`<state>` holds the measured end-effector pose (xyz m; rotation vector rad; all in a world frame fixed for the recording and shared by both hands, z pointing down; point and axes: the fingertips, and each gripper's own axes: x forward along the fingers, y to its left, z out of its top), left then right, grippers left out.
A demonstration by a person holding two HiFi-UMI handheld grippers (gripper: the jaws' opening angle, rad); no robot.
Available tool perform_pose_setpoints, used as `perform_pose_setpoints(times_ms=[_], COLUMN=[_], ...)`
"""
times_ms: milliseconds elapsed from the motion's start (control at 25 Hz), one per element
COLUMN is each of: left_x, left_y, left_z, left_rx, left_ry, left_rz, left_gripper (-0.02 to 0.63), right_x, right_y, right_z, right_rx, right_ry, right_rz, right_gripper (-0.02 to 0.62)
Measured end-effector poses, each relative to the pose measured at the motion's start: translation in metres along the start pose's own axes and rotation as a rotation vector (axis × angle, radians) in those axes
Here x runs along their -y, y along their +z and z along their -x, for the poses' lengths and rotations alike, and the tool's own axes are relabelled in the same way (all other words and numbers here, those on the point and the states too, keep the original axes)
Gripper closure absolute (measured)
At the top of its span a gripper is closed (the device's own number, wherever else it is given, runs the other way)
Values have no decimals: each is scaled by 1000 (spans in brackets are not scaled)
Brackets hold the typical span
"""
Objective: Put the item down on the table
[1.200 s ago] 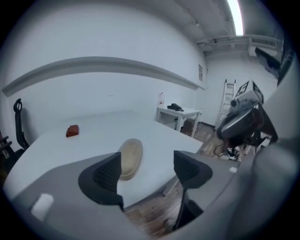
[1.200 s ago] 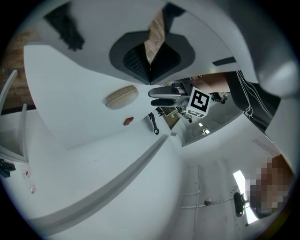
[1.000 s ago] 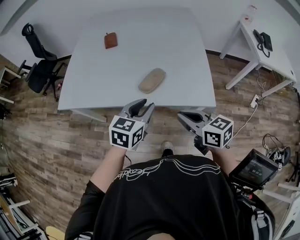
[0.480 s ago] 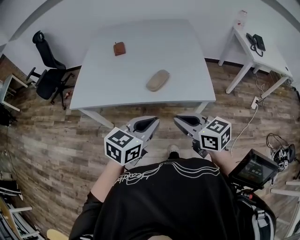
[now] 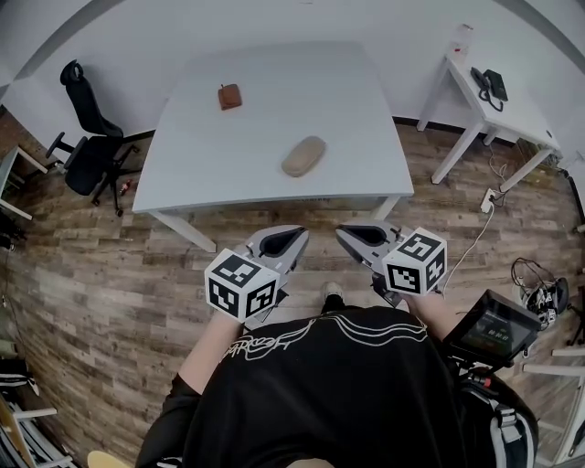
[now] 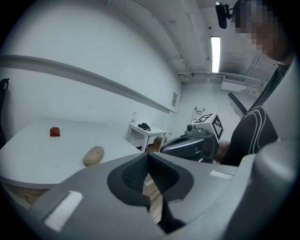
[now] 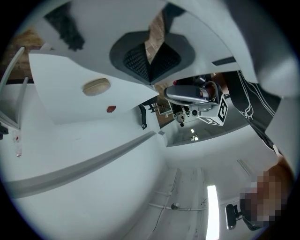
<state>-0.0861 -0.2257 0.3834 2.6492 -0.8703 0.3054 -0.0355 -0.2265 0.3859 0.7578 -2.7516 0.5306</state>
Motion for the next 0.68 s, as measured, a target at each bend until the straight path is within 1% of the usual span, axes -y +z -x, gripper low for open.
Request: perform_pose_setpoints(times_ms=[440, 680], left_x=[25, 37], left_y=[-6, -3], left_z=[-2, 3], left_rx=[-10, -6], left_ry=[-38, -31], left_rz=[-6, -17], left_gripper=[598, 598], right_x=[-10, -17], right_y=[-4, -6], right_z=[22, 35], right_rx=[2, 7], right_ry=[-30, -37], right_rz=[11, -5], right_gripper=[589, 589])
